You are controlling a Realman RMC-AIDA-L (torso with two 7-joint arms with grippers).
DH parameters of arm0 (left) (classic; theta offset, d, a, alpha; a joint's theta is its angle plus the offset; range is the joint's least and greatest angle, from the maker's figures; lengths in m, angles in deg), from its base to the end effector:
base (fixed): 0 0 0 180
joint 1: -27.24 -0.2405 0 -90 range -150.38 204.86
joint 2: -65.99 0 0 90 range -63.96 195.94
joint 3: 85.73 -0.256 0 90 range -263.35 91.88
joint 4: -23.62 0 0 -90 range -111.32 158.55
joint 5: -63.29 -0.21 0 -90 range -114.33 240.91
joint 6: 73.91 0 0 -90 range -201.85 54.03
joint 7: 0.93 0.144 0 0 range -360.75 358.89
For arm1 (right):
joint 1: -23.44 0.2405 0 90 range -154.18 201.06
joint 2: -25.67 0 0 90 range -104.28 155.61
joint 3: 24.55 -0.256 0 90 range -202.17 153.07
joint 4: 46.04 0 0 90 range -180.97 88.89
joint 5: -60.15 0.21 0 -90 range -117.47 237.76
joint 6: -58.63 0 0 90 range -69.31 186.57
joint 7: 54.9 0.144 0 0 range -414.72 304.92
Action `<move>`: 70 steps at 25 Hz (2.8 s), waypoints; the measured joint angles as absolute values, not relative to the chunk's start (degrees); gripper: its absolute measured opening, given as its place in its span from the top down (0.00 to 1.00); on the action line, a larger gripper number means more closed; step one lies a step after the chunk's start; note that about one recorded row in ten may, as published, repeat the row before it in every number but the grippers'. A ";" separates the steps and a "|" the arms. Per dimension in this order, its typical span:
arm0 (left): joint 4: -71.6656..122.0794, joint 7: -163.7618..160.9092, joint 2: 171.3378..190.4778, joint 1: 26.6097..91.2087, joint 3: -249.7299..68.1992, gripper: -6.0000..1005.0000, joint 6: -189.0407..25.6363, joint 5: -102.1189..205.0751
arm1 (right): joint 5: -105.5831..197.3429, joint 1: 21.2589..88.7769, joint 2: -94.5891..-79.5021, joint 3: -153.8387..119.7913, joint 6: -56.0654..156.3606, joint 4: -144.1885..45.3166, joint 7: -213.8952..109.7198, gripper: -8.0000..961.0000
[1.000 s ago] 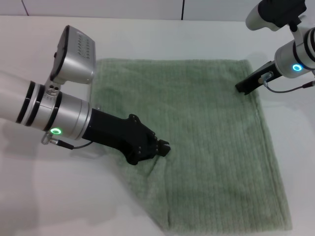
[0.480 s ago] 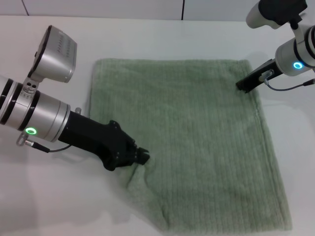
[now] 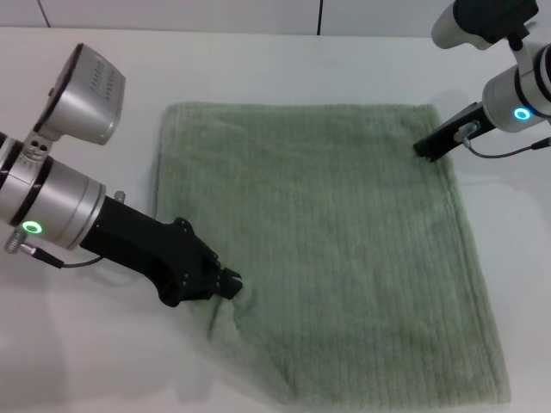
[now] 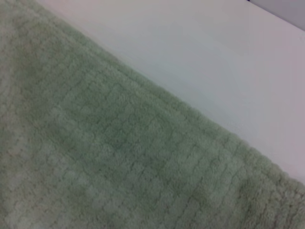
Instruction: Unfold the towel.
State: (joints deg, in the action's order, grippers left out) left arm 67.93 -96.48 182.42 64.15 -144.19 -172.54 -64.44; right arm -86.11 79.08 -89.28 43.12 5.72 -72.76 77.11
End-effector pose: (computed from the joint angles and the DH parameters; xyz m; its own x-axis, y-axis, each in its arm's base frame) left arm -0.2313 0.3212 -0.0140 0.9266 0.3748 0.0301 0.3670 -0.9189 0.1449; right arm 0.2222 0.4468 -0.0344 0.7499 -0.6571 0.0765 -0.5208 -0.6576 -0.5444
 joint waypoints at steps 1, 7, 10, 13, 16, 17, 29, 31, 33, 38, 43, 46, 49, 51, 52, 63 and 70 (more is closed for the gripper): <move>68.62 -96.79 182.31 64.16 -143.70 0.96 -174.07 -64.73 | -86.11 79.08 -89.27 43.12 5.73 -72.76 77.11 0.99; 69.72 -97.09 182.12 64.16 -142.87 0.97 -177.27 -64.81 | -86.11 79.08 -89.21 43.12 5.72 -72.61 77.11 0.99; 69.79 -97.33 182.09 64.15 -142.67 0.97 -178.02 -65.54 | -86.11 79.07 -89.21 43.13 5.72 -72.55 77.11 0.99; 69.73 -98.16 182.09 64.15 -142.47 0.97 -177.94 -66.22 | -86.11 79.06 -89.20 43.12 5.72 -72.49 77.11 0.99; 69.70 -98.67 182.03 64.15 -142.42 0.97 -177.99 -66.24 | -86.11 79.01 -89.20 43.12 5.72 -72.49 77.11 0.99; 69.70 -99.05 181.91 64.15 -142.23 0.97 -178.20 -66.25 | -86.11 78.99 -89.20 43.12 5.72 -72.49 77.11 0.99; 69.87 -100.45 180.32 64.18 -138.02 0.78 -185.30 -66.27 | -86.06 79.02 -89.21 43.12 5.72 -72.49 77.11 0.97; 69.92 -100.59 180.31 64.14 -138.02 0.73 -185.31 -66.27 | -86.06 79.03 -89.25 43.12 5.72 -72.49 77.11 0.97; 70.76 -100.59 180.47 64.10 -137.36 0.71 -184.61 -66.25 | -86.06 79.05 -89.27 43.12 5.72 -72.49 77.11 0.97; 70.96 -97.61 181.70 64.43 -127.52 0.71 -181.15 -63.73 | -86.06 79.15 -89.30 43.14 5.51 -72.95 77.11 0.96; 68.80 -91.11 183.55 63.71 -118.78 0.71 -177.22 -56.32 | -86.17 79.11 -89.48 43.17 2.70 -77.50 77.59 0.96; 62.61 -86.00 183.45 63.24 -115.74 0.71 -174.07 -49.87 | -86.30 78.24 -90.64 43.45 -0.03 -84.87 77.96 0.95; 57.06 -82.19 183.23 62.94 -112.32 0.70 -172.00 -45.31 | -86.93 76.56 -92.17 43.99 0.96 -91.26 77.88 0.95; 50.77 -75.89 183.58 61.88 -106.25 0.69 -168.36 -39.17 | -86.68 73.55 -93.73 47.17 6.86 -98.09 77.87 0.95; 50.77 -75.89 183.58 61.88 -106.25 0.69 -168.36 -39.17 | -86.68 73.55 -93.73 47.17 6.86 -98.09 77.87 0.94; 37.24 -59.49 184.04 59.90 -99.45 0.66 -150.68 -22.31 | -75.08 55.40 -93.89 80.21 56.55 -107.37 77.88 0.93; 35.48 -53.21 184.43 60.65 -99.13 0.64 -141.62 -20.27 | -75.33 48.43 -94.03 94.06 91.05 -99.81 80.99 0.79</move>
